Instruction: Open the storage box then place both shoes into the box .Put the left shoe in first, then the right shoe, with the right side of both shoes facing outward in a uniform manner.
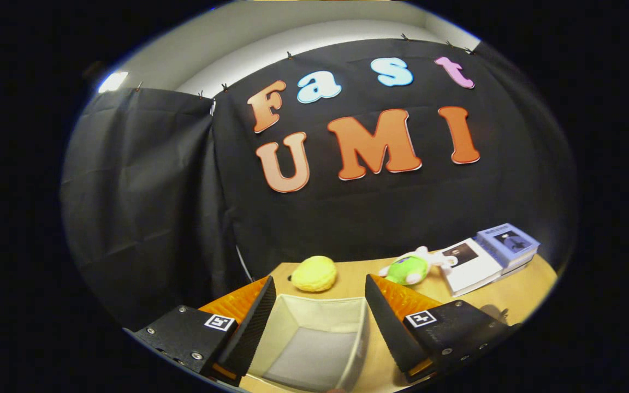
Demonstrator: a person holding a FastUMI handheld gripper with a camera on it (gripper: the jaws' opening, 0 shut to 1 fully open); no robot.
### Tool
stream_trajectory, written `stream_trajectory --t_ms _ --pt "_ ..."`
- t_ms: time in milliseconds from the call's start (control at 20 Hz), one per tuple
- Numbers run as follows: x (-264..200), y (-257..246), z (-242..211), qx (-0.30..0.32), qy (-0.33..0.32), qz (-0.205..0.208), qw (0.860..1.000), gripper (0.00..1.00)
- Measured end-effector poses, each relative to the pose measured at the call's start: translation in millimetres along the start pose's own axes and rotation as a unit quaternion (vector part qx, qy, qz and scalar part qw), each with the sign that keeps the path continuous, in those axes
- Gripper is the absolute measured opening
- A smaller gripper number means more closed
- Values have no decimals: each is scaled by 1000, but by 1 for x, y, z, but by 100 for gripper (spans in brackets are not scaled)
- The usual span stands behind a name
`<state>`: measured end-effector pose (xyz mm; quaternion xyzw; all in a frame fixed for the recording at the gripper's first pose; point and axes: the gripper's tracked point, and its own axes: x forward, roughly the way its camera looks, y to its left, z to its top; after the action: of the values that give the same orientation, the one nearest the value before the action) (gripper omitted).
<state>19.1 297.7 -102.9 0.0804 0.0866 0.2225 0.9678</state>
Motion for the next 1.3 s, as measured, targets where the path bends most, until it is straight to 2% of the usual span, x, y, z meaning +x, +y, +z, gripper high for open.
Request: stream_trajectory --t_ms 300,600,1000,1300 --pt "-23 -71 -30 -39 27 -61 997 98" --pt "-40 -127 -87 -64 70 -116 989 99" --pt "-41 -163 -171 -48 143 -144 978 99" --pt "-33 -173 -199 -51 176 -152 971 81"
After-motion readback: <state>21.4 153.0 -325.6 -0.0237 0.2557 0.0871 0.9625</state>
